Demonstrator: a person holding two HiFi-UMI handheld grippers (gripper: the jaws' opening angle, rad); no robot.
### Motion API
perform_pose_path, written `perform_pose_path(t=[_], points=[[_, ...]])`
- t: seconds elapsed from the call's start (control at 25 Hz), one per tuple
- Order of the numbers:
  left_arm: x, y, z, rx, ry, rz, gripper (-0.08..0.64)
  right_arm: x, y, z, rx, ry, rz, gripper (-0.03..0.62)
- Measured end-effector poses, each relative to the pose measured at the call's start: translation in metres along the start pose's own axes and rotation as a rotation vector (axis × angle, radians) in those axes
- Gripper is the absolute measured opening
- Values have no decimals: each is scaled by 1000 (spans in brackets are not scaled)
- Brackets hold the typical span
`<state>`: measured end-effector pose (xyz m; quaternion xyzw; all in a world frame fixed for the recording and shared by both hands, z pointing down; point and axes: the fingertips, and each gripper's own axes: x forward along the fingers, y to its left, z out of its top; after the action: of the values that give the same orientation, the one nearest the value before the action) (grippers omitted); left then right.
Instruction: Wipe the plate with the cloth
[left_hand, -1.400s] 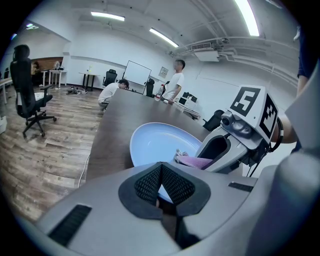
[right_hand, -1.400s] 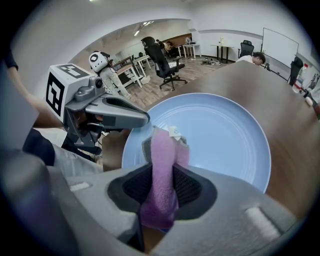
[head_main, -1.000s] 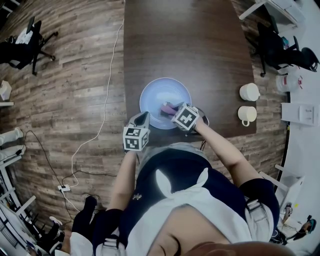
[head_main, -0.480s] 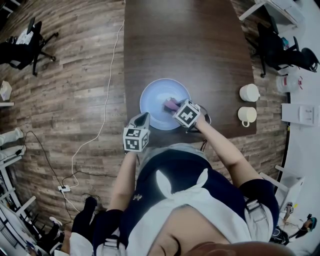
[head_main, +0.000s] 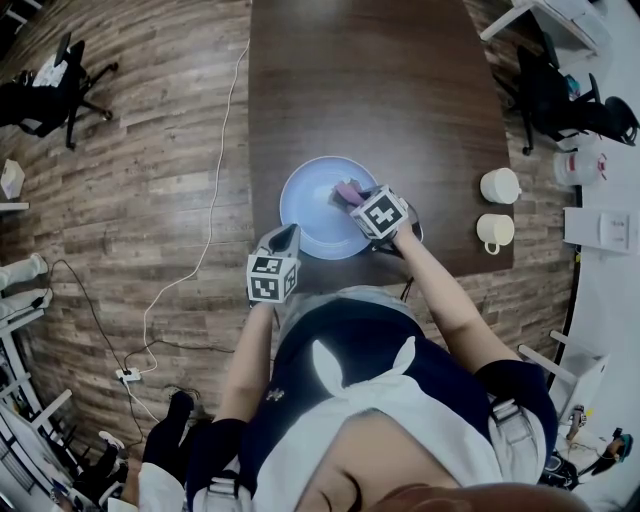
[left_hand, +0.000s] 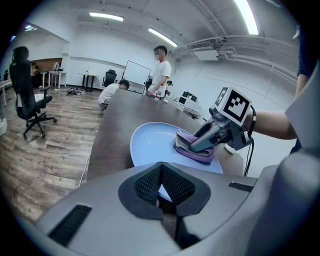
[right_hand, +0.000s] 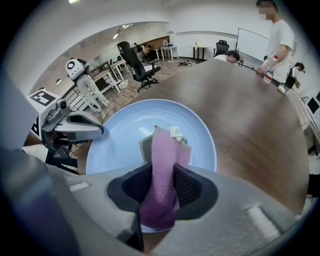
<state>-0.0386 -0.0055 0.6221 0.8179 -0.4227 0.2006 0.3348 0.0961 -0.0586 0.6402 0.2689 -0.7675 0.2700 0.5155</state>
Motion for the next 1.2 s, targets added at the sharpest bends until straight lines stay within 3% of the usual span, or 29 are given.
perform_pose_path(t=[0.36,0.52,0.6,0.68,0.76,0.8,1.04,1.2], points=[[-3,1,3,-11,0,-2,3,-21,-4,21,127,-227,-54,172],[-12,-5,22,-7,-54,3,3,-47,5,39,97,-396,-62,173],[-18,-11,36,0,-87,7,3,-61,19,48,70,-477,-16,169],[-22,-18,52,15,-122,9,3,-72,36,56,46,-534,63,152],[-28,-26,66,35,-155,5,3,-83,51,63,33,-585,122,24],[-31,-30,72,44,-169,1,3,-88,57,65,29,-604,140,6],[-54,-54,86,-20,-254,-48,3,-120,84,67,-12,-704,137,0],[-68,-65,78,-9,-289,-50,3,-134,104,58,-78,-740,127,-2]])
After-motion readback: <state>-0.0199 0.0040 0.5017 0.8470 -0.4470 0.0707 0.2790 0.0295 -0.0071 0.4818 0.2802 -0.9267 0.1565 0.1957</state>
